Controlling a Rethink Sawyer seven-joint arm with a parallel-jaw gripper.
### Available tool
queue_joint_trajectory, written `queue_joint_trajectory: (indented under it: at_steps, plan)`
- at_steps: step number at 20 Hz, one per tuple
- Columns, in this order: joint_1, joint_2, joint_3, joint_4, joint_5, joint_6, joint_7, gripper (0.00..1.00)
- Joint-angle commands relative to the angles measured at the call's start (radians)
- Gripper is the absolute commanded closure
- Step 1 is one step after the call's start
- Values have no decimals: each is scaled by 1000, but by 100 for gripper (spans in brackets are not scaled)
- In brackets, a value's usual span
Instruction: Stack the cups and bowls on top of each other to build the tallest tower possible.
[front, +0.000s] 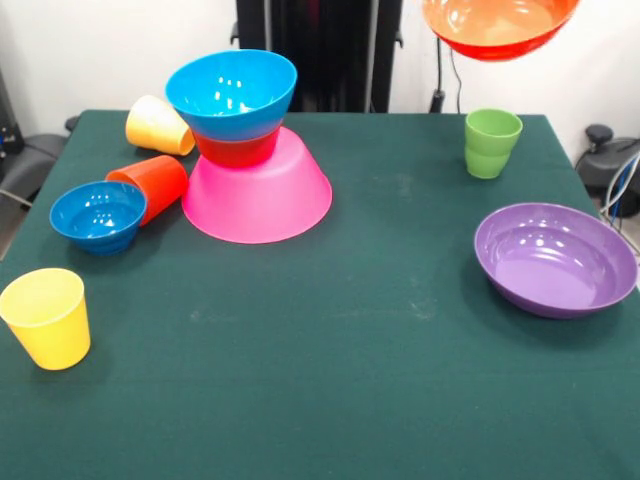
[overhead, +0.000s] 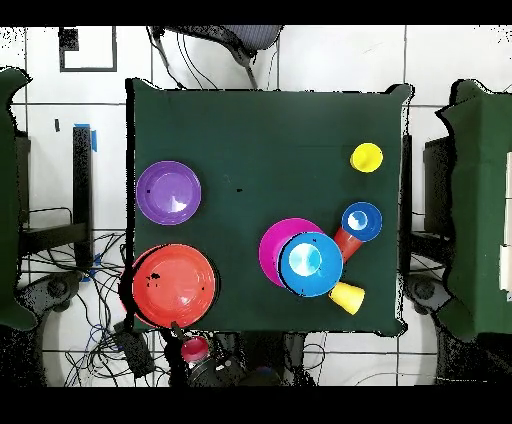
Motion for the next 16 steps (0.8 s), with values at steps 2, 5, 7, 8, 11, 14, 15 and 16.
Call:
queue_joint_trajectory:
  at_steps: [2, 5, 7, 8, 11, 14, 15, 16]
  plan:
    - [213, 8, -85, -83, -159, 337, 275, 100]
    - [222, -3, -94, -87, -179, 329, 294, 100]
    - [217, -16, -96, -91, -195, 326, 302, 100]
    - [218, -23, -96, -93, -204, 331, 308, 100]
    - [208, -41, -96, -96, -233, 342, 308, 100]
    - [198, -55, -101, -104, -262, 347, 308, 100]
    - [195, -58, -102, -107, -271, 348, 306, 100]
    - [191, -65, -105, -108, -279, 346, 306, 100]
